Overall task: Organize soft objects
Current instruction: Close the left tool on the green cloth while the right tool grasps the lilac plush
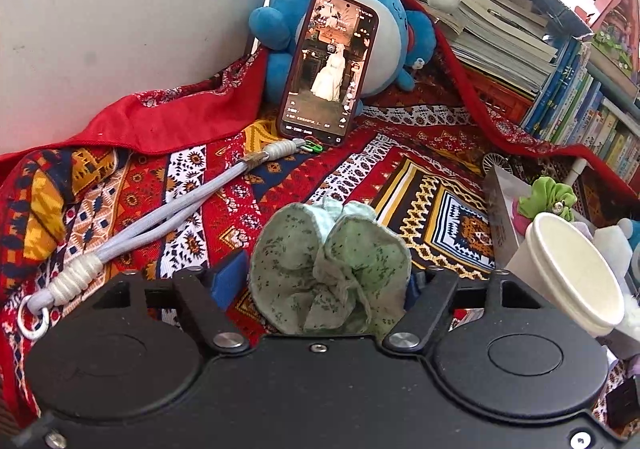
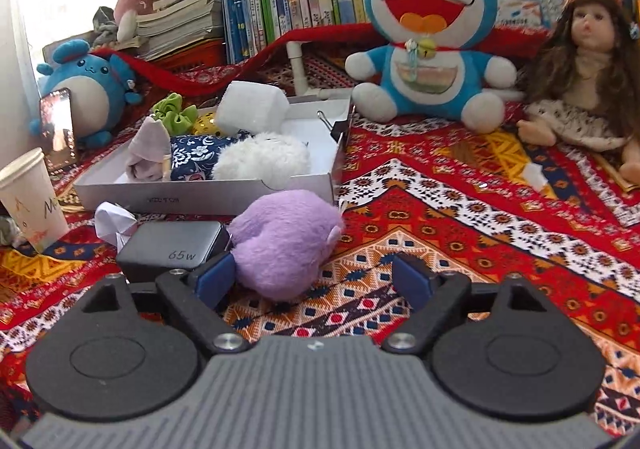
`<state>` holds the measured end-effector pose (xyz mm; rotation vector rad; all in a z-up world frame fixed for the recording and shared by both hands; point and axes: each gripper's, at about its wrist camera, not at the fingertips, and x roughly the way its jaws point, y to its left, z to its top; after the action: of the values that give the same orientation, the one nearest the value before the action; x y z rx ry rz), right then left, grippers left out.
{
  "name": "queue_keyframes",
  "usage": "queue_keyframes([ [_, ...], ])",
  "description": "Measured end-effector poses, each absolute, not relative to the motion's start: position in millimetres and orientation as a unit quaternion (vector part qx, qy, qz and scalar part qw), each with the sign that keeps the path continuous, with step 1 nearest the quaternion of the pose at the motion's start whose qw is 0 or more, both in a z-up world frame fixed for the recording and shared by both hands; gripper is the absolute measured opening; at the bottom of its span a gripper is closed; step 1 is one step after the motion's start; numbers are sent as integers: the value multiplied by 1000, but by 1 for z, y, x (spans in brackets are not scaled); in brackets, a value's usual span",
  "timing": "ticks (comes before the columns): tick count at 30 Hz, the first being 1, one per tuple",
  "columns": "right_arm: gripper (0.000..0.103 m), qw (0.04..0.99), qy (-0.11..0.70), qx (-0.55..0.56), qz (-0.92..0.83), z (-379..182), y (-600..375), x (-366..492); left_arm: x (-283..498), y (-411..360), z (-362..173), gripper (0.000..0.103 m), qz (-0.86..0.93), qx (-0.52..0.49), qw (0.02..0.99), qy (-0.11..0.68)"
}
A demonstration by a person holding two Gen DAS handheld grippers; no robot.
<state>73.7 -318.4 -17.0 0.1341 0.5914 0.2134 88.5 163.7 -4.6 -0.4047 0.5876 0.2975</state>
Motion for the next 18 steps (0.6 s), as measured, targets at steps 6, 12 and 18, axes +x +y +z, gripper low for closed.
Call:
queue_keyframes([
  [6,92,940,299,113,119,-15,-331,87,95,168,-5,54,134,-217,922,292],
  [12,84,924,311,181,127,-16,-345,103,97,168,-6,47,124,-222,922,294],
  [18,70,922,325,173,117,-14,-338,108,101,161,-4,34,121,-204,925,296],
])
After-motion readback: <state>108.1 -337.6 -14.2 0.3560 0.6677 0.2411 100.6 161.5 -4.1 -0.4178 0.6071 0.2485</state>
